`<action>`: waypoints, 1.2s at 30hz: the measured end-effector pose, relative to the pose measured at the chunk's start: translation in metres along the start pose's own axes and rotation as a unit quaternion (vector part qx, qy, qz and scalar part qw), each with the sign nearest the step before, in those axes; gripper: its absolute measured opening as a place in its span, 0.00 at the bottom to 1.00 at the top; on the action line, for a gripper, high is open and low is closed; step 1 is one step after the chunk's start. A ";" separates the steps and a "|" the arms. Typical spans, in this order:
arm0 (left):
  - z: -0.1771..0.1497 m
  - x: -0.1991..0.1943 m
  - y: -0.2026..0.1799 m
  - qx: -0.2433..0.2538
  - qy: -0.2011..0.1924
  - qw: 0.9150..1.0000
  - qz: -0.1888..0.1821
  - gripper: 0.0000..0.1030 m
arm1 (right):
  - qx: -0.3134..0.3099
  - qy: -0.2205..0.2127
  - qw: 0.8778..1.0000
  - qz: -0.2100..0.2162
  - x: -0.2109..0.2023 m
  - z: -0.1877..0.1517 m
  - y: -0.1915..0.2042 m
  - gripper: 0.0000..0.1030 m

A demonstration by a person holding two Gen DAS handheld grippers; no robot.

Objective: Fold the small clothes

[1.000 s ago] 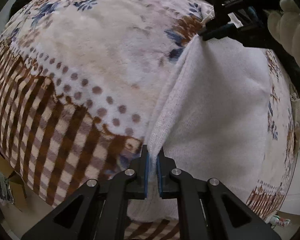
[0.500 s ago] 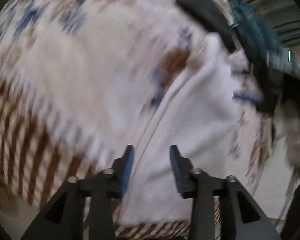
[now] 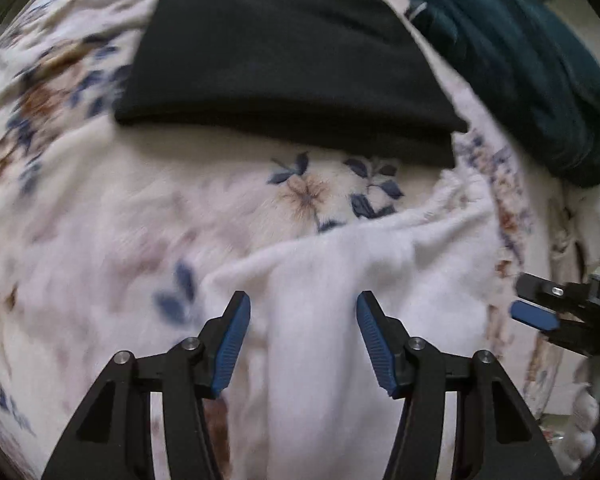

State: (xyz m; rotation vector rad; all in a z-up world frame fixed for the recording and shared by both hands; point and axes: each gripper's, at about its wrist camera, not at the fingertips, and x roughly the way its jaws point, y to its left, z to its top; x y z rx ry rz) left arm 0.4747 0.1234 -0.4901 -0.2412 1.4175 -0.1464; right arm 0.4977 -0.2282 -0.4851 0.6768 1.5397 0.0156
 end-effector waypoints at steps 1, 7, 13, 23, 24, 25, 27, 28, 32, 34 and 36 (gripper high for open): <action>0.000 0.001 -0.002 0.010 -0.011 1.000 0.002 0.05 | 0.004 0.003 1.000 0.001 0.002 0.005 -0.004 0.59; -0.010 -0.034 0.004 0.008 -0.083 0.996 0.015 0.05 | -0.003 0.018 1.000 0.005 0.016 0.007 -0.011 0.59; 0.008 0.005 0.045 -0.069 -0.009 0.997 -0.030 0.10 | -0.034 0.041 0.999 -0.008 0.033 -0.002 0.012 0.59; -0.060 -0.049 0.053 -0.118 -0.064 0.988 -0.076 0.26 | -0.103 0.134 0.983 0.070 0.058 -0.021 0.107 0.59; -0.066 -0.044 0.045 -0.114 -0.061 0.989 -0.066 0.26 | -0.112 0.151 0.980 0.070 0.069 -0.024 0.120 0.59; -0.071 -0.039 0.041 -0.111 -0.056 0.990 -0.059 0.26 | -0.128 0.175 0.974 0.063 0.085 -0.030 0.138 0.59; -0.081 -0.033 0.043 -0.115 -0.042 0.990 -0.064 0.26 | -0.148 0.192 0.969 0.041 0.107 -0.037 0.160 0.59; -0.082 -0.025 0.040 -0.118 -0.037 0.990 -0.065 0.26 | -0.153 0.196 0.968 0.031 0.115 -0.039 0.168 0.59; -0.078 -0.014 0.041 -0.131 -0.040 0.988 -0.065 0.26 | -0.141 0.196 0.970 0.010 0.129 -0.047 0.183 0.16; -0.074 -0.013 0.040 -0.126 -0.038 0.989 -0.063 0.26 | -0.122 0.193 0.973 0.020 0.127 -0.049 0.183 0.12; -0.072 -0.014 0.039 -0.126 -0.033 0.989 -0.063 0.26 | -0.102 0.190 0.976 0.024 0.123 -0.046 0.182 0.10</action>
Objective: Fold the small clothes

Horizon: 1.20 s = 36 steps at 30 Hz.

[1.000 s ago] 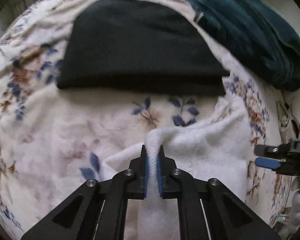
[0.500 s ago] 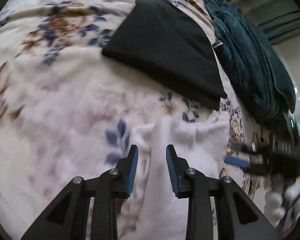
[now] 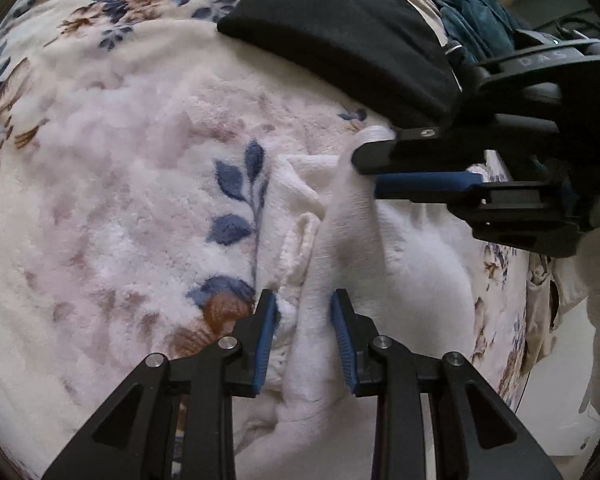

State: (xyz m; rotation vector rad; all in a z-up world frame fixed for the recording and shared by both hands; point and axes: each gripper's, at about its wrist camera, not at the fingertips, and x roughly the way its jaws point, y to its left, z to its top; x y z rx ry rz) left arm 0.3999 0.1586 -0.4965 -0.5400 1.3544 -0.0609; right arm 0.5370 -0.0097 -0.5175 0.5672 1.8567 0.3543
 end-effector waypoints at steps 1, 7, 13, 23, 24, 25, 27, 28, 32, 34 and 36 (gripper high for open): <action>-0.001 -0.004 -0.001 0.000 -0.001 1.000 -0.001 0.26 | 0.014 -0.001 1.000 0.008 -0.001 0.000 -0.002 0.09; -0.033 -0.028 -0.013 0.052 0.001 0.999 0.016 0.26 | 0.044 -0.012 0.998 0.032 -0.019 0.000 -0.010 0.08; -0.049 -0.010 -0.011 0.046 0.008 0.999 -0.001 0.20 | 0.040 -0.014 0.999 0.028 -0.023 0.000 -0.007 0.07; -0.060 -0.040 0.003 0.020 -0.043 0.999 -0.006 0.08 | 0.028 -0.018 0.999 0.021 -0.015 -0.001 0.011 0.07; -0.060 -0.040 0.004 0.020 -0.045 0.999 -0.003 0.08 | 0.026 -0.017 0.999 0.020 -0.013 -0.001 0.012 0.07; -0.060 -0.037 0.005 0.018 -0.042 0.999 0.001 0.08 | 0.024 -0.017 0.999 0.020 -0.011 0.000 0.013 0.07; -0.058 -0.027 0.015 0.004 -0.035 0.999 0.008 0.08 | 0.023 -0.015 1.000 0.011 -0.003 0.001 0.012 0.07; -0.058 -0.021 0.022 -0.003 -0.031 0.999 0.015 0.08 | 0.021 -0.014 1.000 0.006 0.002 0.002 0.012 0.07; -0.051 -0.003 0.040 -0.030 -0.010 0.999 0.010 0.10 | -0.013 -0.004 1.000 -0.006 0.025 0.007 0.019 0.07; -0.048 -0.005 0.042 -0.041 -0.002 0.999 0.000 0.13 | -0.040 0.011 0.999 -0.012 0.034 0.010 0.021 0.09; -0.047 -0.015 0.038 -0.042 -0.001 0.999 -0.004 0.32 | -0.054 0.017 0.998 0.023 0.025 0.010 0.018 0.16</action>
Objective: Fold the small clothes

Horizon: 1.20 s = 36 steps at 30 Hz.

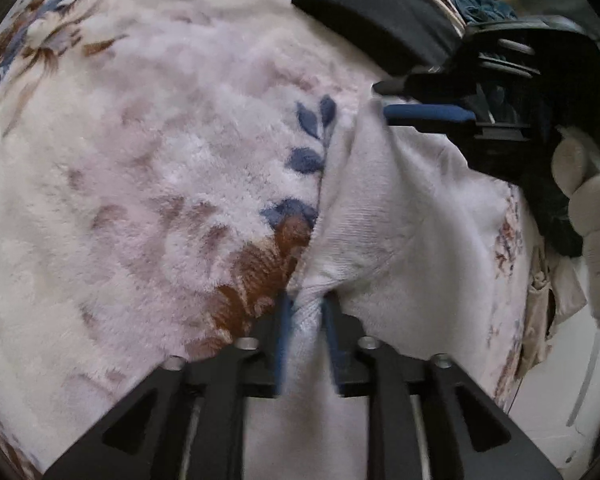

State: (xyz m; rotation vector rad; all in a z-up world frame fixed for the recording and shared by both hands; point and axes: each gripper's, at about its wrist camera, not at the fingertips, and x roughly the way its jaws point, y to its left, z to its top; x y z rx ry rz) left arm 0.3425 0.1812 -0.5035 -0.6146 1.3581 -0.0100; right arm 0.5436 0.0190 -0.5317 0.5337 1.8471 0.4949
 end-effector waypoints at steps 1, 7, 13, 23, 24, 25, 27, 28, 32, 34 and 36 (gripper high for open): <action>-0.001 -0.009 -0.005 0.003 -0.005 1.000 0.007 0.37 | -0.007 -0.001 1.000 0.023 -0.008 -0.002 -0.001 0.31; 0.011 -0.045 -0.041 0.022 -0.054 0.998 -0.008 0.58 | -0.019 -0.133 0.985 0.106 -0.122 -0.041 -0.061 0.68; 0.061 0.003 -0.064 0.045 -0.056 0.996 0.044 0.59 | 0.045 -0.230 0.972 -0.003 -0.179 -0.048 -0.162 0.68; 0.083 0.036 -0.027 0.005 -0.026 0.997 0.079 0.62 | 0.076 -0.216 0.968 0.105 -0.121 0.018 -0.236 0.68; 0.083 0.037 -0.027 0.007 -0.025 0.996 0.081 0.62 | 0.077 -0.217 0.965 0.125 -0.114 0.023 -0.237 0.68; 0.083 0.037 -0.027 0.007 -0.025 0.996 0.082 0.62 | 0.074 -0.227 0.962 0.135 -0.110 0.024 -0.235 0.67; 0.084 0.037 -0.029 0.006 -0.022 0.996 0.083 0.62 | 0.043 -0.235 0.963 0.126 -0.110 0.024 -0.221 0.26; 0.085 0.036 -0.030 0.007 -0.022 0.996 0.085 0.62 | 0.029 -0.234 0.965 0.117 -0.110 0.021 -0.213 0.12; 0.089 0.030 -0.044 0.011 -0.026 0.996 0.084 0.60 | -0.049 -0.263 0.959 0.094 -0.127 -0.013 -0.173 0.11; 0.092 0.025 -0.051 0.012 -0.029 0.996 0.085 0.60 | -0.097 -0.269 0.955 0.075 -0.128 -0.037 -0.151 0.11; 0.094 0.014 -0.061 0.010 -0.039 0.996 0.081 0.60 | -0.146 -0.269 0.951 0.046 -0.122 -0.061 -0.130 0.11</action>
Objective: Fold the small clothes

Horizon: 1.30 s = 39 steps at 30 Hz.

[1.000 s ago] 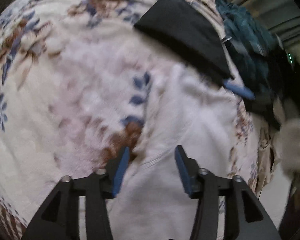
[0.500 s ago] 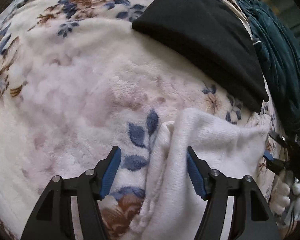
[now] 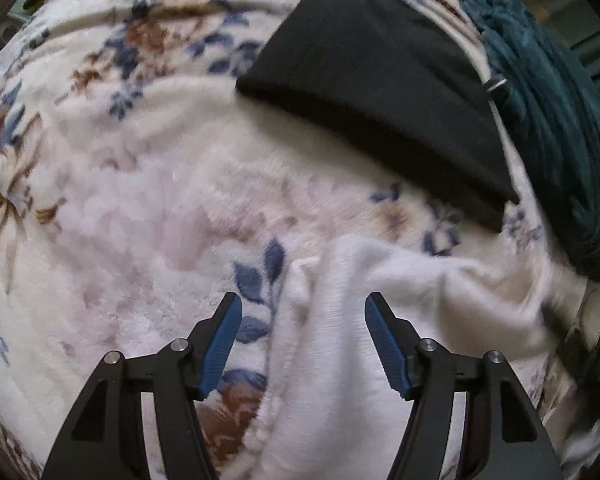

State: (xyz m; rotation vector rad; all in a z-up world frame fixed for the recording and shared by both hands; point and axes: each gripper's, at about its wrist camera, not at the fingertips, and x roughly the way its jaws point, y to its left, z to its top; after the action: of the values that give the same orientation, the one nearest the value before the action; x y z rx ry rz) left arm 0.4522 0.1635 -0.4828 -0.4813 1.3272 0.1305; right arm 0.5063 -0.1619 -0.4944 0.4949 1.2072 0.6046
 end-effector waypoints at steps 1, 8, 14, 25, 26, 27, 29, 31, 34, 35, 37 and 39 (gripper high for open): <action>0.001 -0.009 -0.007 0.001 -0.007 1.000 -0.005 0.60 | -0.024 0.008 1.000 -0.004 0.002 -0.012 0.013 0.11; 0.011 -0.011 -0.075 0.064 -0.001 0.995 -0.076 0.60 | -0.093 0.120 0.988 -0.018 0.057 -0.081 0.037 0.16; -0.022 0.036 -0.112 0.168 0.056 0.984 -0.029 0.60 | -0.030 0.131 0.991 0.028 0.050 -0.080 0.022 0.58; -0.065 0.017 -0.065 0.083 0.058 0.994 -0.043 0.60 | 0.050 0.089 0.994 0.040 0.033 -0.066 -0.002 0.62; -0.068 0.015 -0.063 0.079 0.055 0.994 -0.045 0.60 | 0.054 0.074 0.995 0.036 0.032 -0.065 -0.003 0.62; -0.069 0.015 -0.063 0.080 0.054 0.994 -0.042 0.60 | 0.057 0.062 0.996 0.028 0.035 -0.060 -0.002 0.62; -0.074 0.021 -0.063 0.091 0.056 0.994 -0.032 0.60 | 0.058 0.038 0.998 -0.007 0.036 -0.053 -0.002 0.62; -0.077 0.029 -0.068 0.109 0.050 0.993 -0.020 0.60 | 0.041 0.044 0.995 -0.078 0.044 -0.051 0.000 0.62; -0.082 0.036 -0.076 0.140 0.046 0.989 -0.003 0.60 | -0.015 0.103 0.978 -0.183 0.081 -0.063 -0.002 0.62; -0.083 0.034 -0.077 0.146 0.044 0.988 0.001 0.60 | -0.030 0.101 0.975 -0.194 0.087 -0.067 0.001 0.62; -0.083 0.025 -0.079 0.155 0.036 0.987 -0.003 0.60 | -0.050 0.097 0.973 -0.203 0.090 -0.065 0.010 0.62; -0.082 0.006 -0.073 0.147 0.019 0.989 -0.005 0.60 | -0.031 0.093 0.977 -0.191 0.084 -0.059 0.011 0.62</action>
State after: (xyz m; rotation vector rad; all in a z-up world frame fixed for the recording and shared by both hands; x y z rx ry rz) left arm 0.4059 0.0635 -0.4830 -0.2412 1.3546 -0.0829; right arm 0.4674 -0.0958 -0.5638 0.1462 1.4130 0.3624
